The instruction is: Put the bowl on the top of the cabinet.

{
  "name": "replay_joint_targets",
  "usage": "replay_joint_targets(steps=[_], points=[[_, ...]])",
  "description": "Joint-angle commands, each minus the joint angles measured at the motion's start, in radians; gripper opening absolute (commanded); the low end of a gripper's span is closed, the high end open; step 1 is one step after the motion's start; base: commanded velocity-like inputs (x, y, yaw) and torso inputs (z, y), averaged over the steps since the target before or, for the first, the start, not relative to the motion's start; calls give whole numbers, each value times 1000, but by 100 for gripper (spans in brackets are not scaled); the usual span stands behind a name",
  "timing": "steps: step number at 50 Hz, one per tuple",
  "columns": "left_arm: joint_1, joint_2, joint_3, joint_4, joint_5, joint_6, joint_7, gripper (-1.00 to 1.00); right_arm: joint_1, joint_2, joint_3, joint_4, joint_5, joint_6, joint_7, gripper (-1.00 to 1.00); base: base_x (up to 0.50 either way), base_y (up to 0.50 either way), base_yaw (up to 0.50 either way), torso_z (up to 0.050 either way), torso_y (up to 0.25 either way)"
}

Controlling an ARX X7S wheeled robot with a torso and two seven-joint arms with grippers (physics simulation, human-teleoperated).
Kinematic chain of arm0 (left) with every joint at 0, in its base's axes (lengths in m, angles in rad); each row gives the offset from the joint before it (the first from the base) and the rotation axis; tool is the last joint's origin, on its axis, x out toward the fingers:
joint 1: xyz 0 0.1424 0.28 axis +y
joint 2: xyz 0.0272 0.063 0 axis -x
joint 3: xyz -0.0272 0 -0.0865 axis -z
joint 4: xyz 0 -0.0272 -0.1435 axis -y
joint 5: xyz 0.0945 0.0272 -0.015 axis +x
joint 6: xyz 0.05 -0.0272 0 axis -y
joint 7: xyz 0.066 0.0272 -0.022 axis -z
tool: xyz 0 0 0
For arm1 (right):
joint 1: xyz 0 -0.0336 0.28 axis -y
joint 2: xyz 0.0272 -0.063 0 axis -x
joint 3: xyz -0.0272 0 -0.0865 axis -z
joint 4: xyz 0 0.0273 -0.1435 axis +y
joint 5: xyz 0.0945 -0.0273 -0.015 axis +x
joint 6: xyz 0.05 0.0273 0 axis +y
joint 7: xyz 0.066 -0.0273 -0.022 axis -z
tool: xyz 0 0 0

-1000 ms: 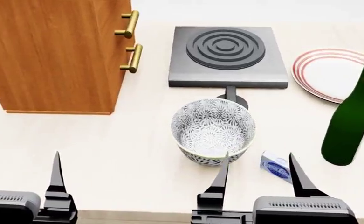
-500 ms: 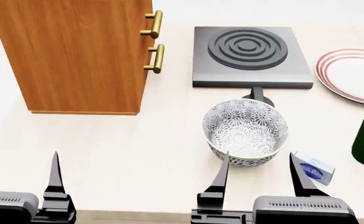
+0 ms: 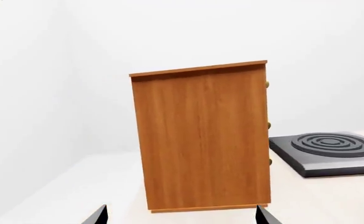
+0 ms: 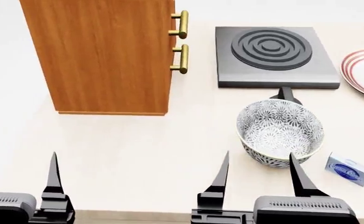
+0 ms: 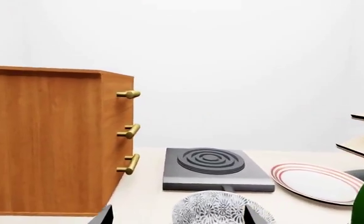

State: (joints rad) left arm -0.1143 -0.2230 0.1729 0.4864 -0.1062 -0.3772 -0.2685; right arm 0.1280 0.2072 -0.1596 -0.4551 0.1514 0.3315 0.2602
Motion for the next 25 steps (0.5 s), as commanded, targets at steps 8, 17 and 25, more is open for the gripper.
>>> replay_joint_targets(steps=[8, 17, 25], points=[[-2, -8, -4, -2, -23, 5, -6, 100, -4, 7, -7, -2, 14, -26, 4, 100, 0, 19, 0, 0, 0], [-5, -11, 7, -11, -19, 11, -11, 100, 1, 12, -5, 8, 18, -19, 10, 100, 0, 103, 0, 0, 0], [0, -15, 5, -16, -24, 17, -16, 100, -1, 14, -15, 11, 17, -22, 14, 100, 0, 500, 0, 0, 0]])
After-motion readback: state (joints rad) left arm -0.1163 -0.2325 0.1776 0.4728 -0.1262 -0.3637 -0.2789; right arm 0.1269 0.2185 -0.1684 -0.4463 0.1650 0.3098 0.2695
